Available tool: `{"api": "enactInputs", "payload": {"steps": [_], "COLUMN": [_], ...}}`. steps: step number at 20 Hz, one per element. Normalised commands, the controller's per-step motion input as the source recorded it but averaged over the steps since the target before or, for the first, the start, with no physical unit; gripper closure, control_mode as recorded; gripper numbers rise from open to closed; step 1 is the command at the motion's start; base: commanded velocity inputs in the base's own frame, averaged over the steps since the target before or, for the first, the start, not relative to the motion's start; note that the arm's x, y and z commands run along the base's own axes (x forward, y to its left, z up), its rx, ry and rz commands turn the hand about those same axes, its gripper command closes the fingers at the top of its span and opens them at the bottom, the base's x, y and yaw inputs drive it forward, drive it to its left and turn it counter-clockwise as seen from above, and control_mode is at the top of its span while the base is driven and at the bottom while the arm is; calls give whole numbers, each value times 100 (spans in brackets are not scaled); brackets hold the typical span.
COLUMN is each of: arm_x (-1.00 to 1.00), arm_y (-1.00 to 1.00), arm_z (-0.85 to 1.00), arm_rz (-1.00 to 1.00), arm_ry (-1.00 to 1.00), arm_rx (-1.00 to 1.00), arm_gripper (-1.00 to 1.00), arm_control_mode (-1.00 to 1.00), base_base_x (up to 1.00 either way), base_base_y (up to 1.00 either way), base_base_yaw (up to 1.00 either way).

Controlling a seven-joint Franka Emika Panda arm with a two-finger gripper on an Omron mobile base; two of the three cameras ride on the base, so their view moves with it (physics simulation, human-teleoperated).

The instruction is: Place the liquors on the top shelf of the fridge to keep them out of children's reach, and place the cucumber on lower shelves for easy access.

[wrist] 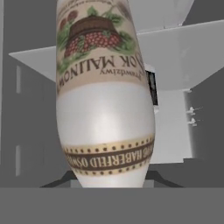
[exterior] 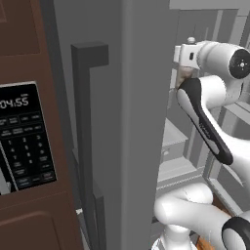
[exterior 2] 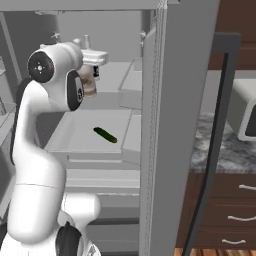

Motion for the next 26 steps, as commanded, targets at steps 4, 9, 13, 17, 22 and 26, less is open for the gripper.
{"api": "enactInputs", "payload": {"steps": [4, 9, 13, 17, 22, 26], "arm_x": [34, 35, 34, 32, 26, 24], "arm_y": [-7, -2, 0, 0, -2, -3], "arm_z": [0, 0, -1, -7, -17, -24], "arm_rz": [0, -1, 0, -1, -1, -1], "arm_ry": [0, 0, 0, 0, 0, 0], "arm_rx": [0, 0, 0, 0, 0, 0], "arm_gripper": [100, 100, 100, 100, 100, 100], "arm_control_mode": [-100, -100, -100, -100, -100, -100], "base_base_x": [0, 0, 0, 0, 0, 0], "base_base_y": [0, 0, 0, 0, 0, 0], "base_base_yaw": [0, 0, 0, 0, 0, 0]}}
